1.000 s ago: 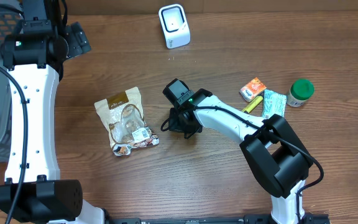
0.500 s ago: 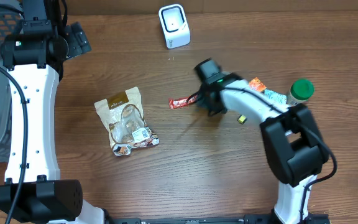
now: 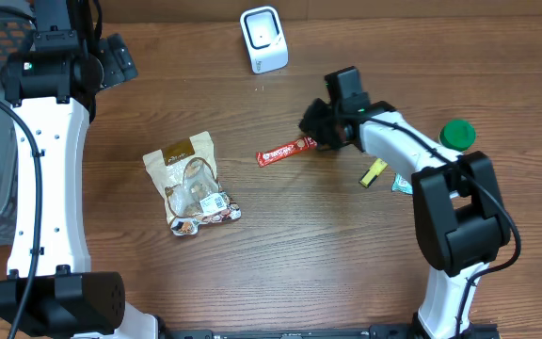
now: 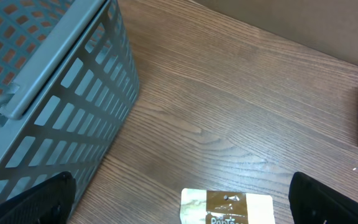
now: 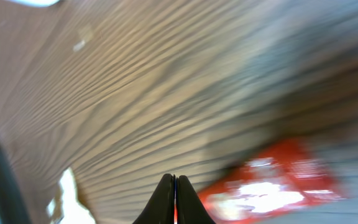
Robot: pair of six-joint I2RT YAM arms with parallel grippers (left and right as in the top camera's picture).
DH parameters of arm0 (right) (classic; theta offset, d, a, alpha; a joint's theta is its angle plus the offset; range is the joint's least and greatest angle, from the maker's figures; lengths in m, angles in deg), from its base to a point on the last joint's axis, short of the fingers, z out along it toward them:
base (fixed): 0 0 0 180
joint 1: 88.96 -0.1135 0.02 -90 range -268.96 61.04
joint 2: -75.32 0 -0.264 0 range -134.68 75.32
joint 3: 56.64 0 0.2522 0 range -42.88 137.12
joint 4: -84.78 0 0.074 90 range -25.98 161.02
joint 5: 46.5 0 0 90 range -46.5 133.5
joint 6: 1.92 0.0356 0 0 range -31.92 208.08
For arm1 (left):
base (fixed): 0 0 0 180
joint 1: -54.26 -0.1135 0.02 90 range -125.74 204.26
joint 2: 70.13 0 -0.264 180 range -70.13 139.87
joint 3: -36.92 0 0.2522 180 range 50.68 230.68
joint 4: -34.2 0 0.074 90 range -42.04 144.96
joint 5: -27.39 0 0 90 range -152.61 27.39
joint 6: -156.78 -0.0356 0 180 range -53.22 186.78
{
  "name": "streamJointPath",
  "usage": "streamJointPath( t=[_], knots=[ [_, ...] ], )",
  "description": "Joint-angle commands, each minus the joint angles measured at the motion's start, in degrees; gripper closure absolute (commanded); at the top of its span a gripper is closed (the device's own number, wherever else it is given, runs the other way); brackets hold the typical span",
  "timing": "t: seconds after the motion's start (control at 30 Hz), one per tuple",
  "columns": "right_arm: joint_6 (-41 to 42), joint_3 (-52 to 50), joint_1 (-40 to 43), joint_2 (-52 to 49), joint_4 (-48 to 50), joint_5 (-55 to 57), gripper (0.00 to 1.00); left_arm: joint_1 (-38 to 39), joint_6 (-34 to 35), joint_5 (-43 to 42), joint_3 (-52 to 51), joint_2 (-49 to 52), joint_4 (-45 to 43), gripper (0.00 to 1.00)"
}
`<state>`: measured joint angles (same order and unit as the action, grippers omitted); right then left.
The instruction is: Scan the item barcode
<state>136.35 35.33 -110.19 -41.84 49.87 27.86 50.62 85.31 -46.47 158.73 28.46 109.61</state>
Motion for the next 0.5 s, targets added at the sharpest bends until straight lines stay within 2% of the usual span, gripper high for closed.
streamJointPath(
  t=[0.0, 0.23, 0.3, 0.47],
  knots=[
    [1.2, 1.3, -5.0, 0.5, 1.9, 2.7, 0.96, 0.1, 0.8, 0.8, 0.4, 0.5, -0.1, 0.00],
    [1.3, 1.3, -12.3, -0.3, 3.1, 21.7, 0.96, 0.1, 0.8, 0.8, 0.4, 0.5, -0.2, 0.00],
    [1.2, 1.3, -13.6, -1.2, 3.7, 24.5, 0.91, 0.1, 0.8, 0.8, 0.4, 0.5, -0.2, 0.00],
    [1.3, 1.3, -14.4, -3.4, 4.6, 25.5, 0.91, 0.1, 0.8, 0.8, 0.4, 0.5, -0.2, 0.00]
  ],
)
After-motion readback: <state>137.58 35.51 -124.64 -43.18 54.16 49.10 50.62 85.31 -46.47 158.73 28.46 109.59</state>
